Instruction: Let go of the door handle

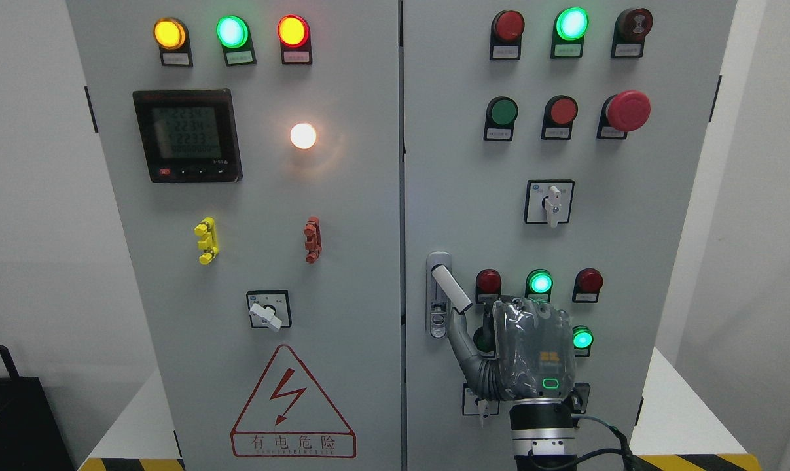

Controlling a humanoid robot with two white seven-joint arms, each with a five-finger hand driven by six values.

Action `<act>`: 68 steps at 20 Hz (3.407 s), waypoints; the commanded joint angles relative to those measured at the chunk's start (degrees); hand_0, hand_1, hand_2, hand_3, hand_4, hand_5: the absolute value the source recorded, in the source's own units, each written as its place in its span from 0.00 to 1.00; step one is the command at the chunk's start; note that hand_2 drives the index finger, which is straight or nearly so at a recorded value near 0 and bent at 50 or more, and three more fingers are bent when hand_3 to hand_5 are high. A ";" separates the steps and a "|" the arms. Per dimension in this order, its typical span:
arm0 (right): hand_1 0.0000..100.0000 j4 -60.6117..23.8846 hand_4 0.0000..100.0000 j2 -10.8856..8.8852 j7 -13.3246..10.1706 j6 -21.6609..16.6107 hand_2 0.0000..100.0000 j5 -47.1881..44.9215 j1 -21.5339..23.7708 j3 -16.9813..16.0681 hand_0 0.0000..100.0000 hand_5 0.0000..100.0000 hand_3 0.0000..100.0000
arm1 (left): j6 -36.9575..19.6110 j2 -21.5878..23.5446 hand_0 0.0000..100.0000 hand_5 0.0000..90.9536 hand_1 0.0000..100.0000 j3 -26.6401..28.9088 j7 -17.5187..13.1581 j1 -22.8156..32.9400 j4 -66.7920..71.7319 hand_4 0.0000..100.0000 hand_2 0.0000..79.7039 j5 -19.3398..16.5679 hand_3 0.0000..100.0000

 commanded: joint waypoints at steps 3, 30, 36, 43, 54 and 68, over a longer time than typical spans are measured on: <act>0.19 -0.97 1.00 -0.10 0.01 -0.03 1.00 -0.01 0.00 -0.51 0.57 0.98 1.00 | -0.03 -0.02 0.12 0.00 0.39 -0.79 -0.04 0.00 1.14 0.00 0.00 0.00 0.00; 0.19 -0.97 1.00 -0.89 0.10 -0.20 1.00 -1.24 -0.44 -1.13 0.57 0.98 1.00 | -0.03 0.07 0.12 0.00 0.39 -0.79 -0.04 0.00 1.14 0.00 0.00 0.00 0.00; 0.19 -0.97 1.00 -0.90 0.10 -0.20 1.00 -1.32 -0.70 -1.13 0.58 0.98 1.00 | -0.03 -0.02 0.12 0.00 0.39 -0.79 -0.04 0.00 1.14 0.00 0.00 0.00 0.00; 0.19 -1.06 1.00 -0.90 0.10 -0.20 1.00 -1.32 -0.88 -1.13 0.58 0.98 1.00 | -0.03 -0.02 0.12 0.00 0.39 -0.79 -0.04 0.00 1.14 0.00 0.00 0.00 0.00; 0.20 -1.06 1.00 -0.98 0.01 -0.20 1.00 -1.32 -1.23 -1.13 0.58 0.98 1.00 | -0.03 0.07 0.12 0.00 0.39 -0.79 -0.04 0.00 1.14 0.00 0.00 0.00 0.00; 0.20 -1.15 1.00 -1.77 0.01 -0.29 1.00 -1.32 -1.84 -1.13 0.58 0.98 1.00 | -0.03 -0.02 0.12 0.00 0.39 -0.79 -0.04 0.00 1.14 0.00 0.00 0.00 0.00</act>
